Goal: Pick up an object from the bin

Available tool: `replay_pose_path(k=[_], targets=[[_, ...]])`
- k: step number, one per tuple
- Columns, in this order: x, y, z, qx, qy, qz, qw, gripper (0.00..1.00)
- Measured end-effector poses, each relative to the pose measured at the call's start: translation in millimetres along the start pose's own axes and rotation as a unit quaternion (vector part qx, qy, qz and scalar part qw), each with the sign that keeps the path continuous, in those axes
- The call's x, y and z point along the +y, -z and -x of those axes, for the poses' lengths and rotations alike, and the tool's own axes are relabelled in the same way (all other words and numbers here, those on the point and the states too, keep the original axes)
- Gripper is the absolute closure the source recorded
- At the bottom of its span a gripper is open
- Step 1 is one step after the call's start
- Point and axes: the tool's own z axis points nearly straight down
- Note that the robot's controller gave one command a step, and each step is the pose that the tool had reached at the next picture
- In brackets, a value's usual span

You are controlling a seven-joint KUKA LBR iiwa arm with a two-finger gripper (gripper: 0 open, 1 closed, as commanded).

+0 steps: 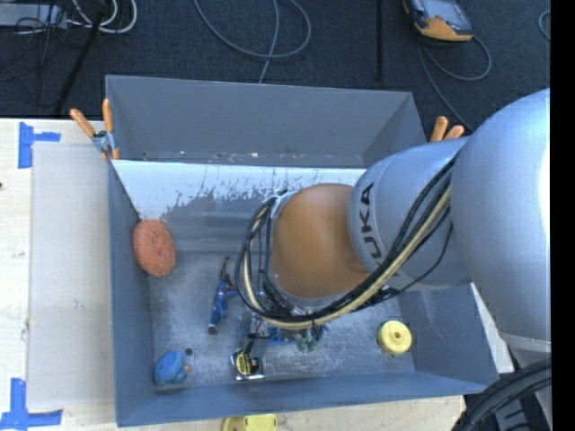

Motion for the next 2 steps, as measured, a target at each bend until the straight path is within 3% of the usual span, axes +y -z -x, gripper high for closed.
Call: replay_pose_path(k=[1, 2], targets=[[-25.4, -11.9, 2.9, -0.0003, 0.035, 0.001, 0.9994, 1.00], [-36.3, 177.0, 11.8, -0.0001, 0.031, 0.000, 0.9995, 1.00]])
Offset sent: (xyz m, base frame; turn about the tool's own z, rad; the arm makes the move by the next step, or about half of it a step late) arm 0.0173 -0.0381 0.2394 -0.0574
